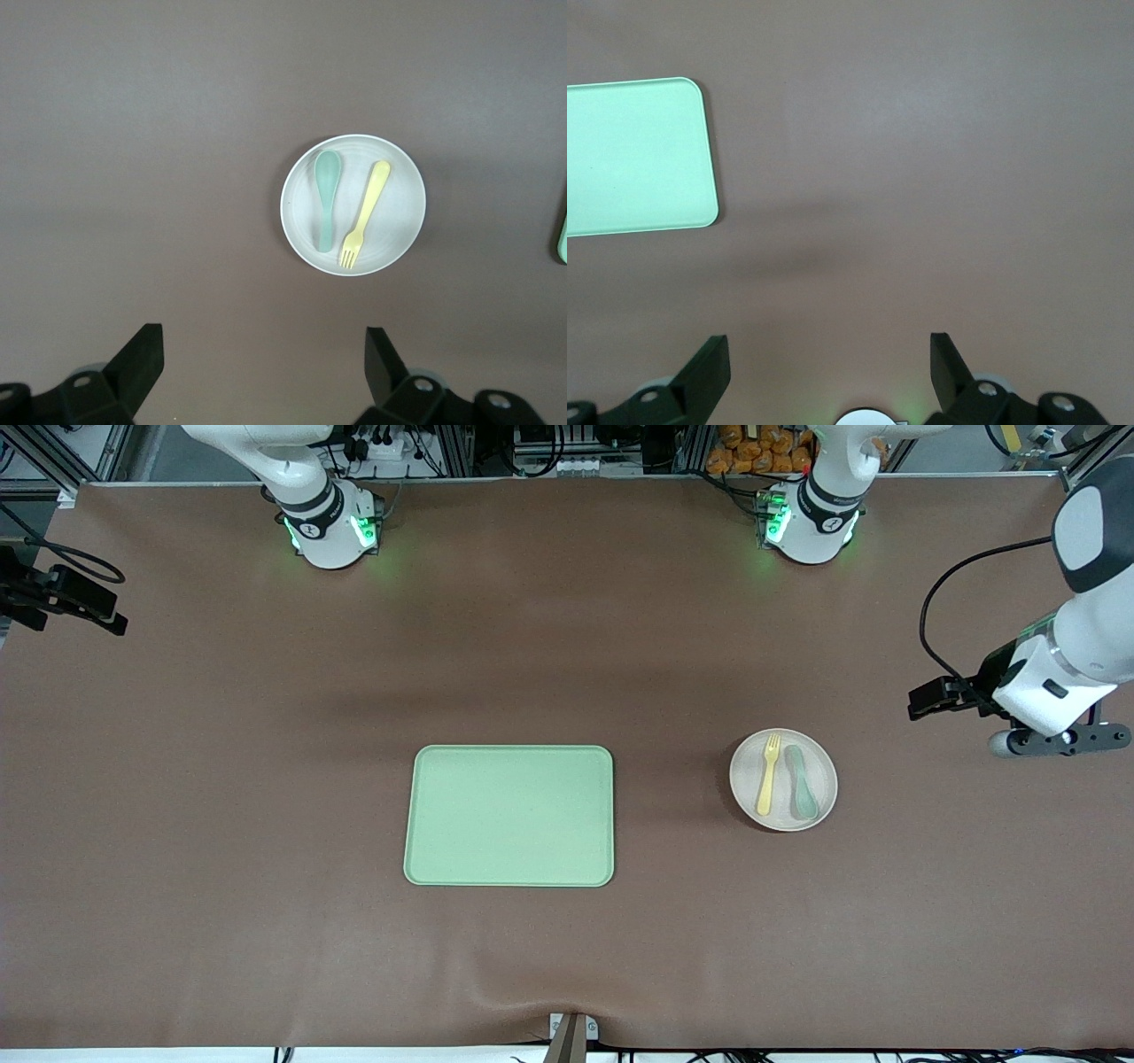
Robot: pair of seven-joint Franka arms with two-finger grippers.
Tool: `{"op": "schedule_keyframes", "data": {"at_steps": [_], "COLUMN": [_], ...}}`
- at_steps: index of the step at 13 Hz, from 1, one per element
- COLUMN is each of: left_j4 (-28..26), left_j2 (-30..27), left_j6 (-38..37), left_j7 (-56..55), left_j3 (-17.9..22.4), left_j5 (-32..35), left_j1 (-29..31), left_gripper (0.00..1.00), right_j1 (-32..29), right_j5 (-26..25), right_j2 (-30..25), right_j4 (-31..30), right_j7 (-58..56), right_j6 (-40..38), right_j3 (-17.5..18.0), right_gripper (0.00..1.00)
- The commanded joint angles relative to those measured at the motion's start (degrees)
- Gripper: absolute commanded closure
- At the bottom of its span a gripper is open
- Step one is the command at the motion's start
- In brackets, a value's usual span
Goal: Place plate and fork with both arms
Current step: 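Move the left gripper down toward the rim of the white plate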
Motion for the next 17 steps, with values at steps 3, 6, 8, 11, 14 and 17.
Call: {"op": "schedule_keyframes", "data": {"at_steps": [3, 6, 8, 11, 14, 17], "left_j4": [-4.01, -7.88, -8.76, -11.66, -13.34, -13.60], "left_j2": [0.78, 0.69, 1.22, 2.27, 5.86, 8.07], "left_j6": [4.32, 9.42, 10.91, 15.30, 19.62, 20.59], "left_j7": [1.27, 1.36, 1.36, 1.97, 2.58, 4.16], "left_j3": [-0.19, -0.19, -0.19, -0.19, -0.19, -0.19], "left_j5": [-3.27, -4.33, -4.42, -4.68, -7.14, -7.15], "left_j1": [0.49, 0.67, 0.67, 0.67, 0.76, 1.46], "left_gripper": [0.00, 0.00, 0.00, 0.00, 0.00, 0.00], "right_j1": [-0.44, -0.44, -0.35, -0.35, -0.44, -0.44], "right_j5": [0.82, 0.82, 0.82, 0.82, 0.82, 0.82], "right_j2": [-1.17, -1.17, -1.08, -1.08, -1.08, -0.99], "right_j4": [-0.76, -0.84, -0.76, -0.76, -0.76, -0.67], "right_j7": [-0.75, -0.75, -0.75, -0.75, -0.75, -0.75], "right_j6": [-0.27, -0.27, -0.09, -0.09, -0.09, -0.09], "right_j3": [0.14, 0.06, 0.14, 0.14, 0.14, 0.14], "right_gripper": [0.00, 0.00, 0.00, 0.00, 0.00, 0.00]}}
